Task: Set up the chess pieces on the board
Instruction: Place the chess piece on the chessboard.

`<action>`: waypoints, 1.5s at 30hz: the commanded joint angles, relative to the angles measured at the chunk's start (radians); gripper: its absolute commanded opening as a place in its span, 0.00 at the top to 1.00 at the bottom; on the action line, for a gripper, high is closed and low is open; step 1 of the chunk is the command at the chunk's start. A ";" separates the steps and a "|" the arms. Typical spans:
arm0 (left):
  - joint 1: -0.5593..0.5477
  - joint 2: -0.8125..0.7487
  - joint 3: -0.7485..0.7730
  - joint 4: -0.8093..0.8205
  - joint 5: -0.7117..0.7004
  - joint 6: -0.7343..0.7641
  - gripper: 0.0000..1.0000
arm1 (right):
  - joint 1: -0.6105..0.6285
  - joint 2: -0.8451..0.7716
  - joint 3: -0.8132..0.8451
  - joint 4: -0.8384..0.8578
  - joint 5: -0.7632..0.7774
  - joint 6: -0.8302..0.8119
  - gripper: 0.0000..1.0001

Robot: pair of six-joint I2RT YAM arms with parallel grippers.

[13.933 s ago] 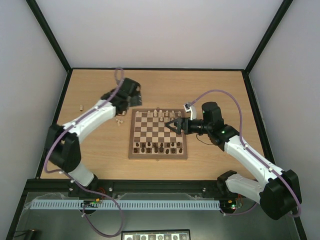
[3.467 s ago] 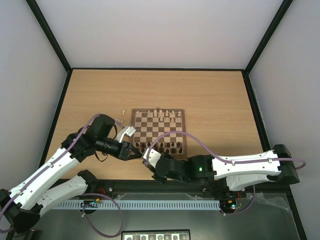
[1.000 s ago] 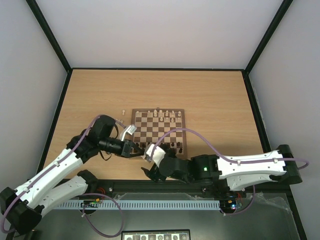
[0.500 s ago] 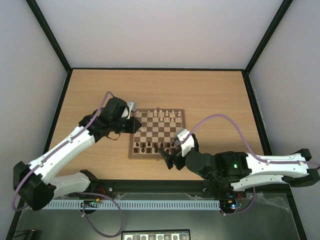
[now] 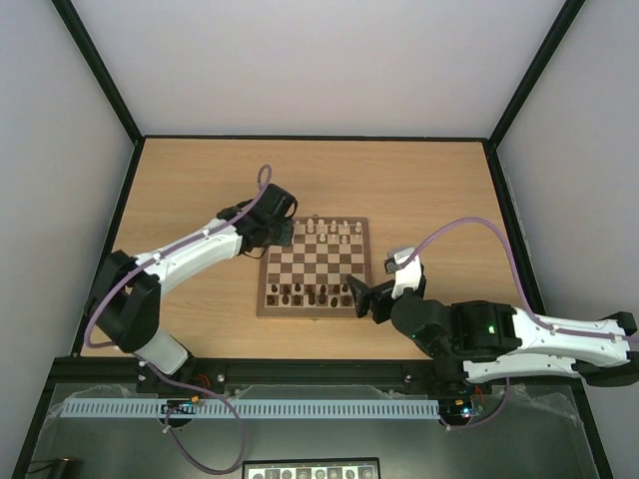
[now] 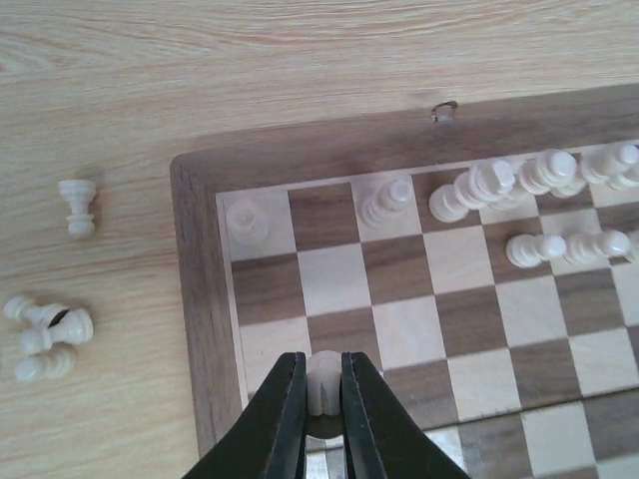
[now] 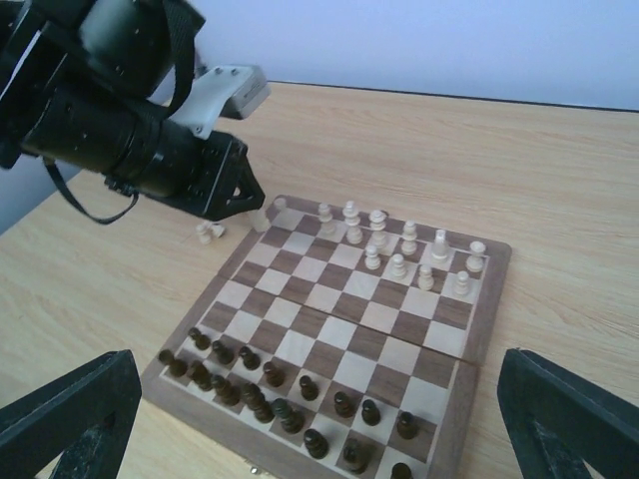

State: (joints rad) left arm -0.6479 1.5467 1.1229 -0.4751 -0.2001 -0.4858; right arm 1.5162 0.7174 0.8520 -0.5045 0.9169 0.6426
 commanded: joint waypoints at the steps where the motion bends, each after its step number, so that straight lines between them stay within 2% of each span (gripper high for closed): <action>1: -0.006 0.062 0.054 0.098 -0.056 0.010 0.98 | -0.066 0.017 -0.019 -0.025 -0.009 0.048 0.01; 7: -0.004 0.131 0.106 0.152 -0.066 0.021 0.98 | -0.169 0.066 -0.023 0.023 -0.107 0.005 0.01; 13: 0.005 0.219 0.151 0.162 -0.079 0.030 0.98 | -0.359 0.092 -0.036 0.066 -0.292 -0.060 0.01; 18: 0.018 0.241 0.145 0.167 -0.091 0.015 0.98 | -0.442 0.117 -0.062 0.111 -0.398 -0.093 0.01; 25: 0.029 0.235 0.127 0.171 -0.102 0.010 0.97 | -0.480 0.145 -0.085 0.157 -0.462 -0.114 0.01; 45: 0.039 0.291 0.077 0.217 -0.084 0.006 0.98 | -0.493 0.178 -0.110 0.198 -0.504 -0.123 0.01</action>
State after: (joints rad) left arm -0.6140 1.8053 1.2102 -0.2878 -0.2733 -0.4751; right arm 1.0275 0.8890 0.7555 -0.3248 0.4194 0.5335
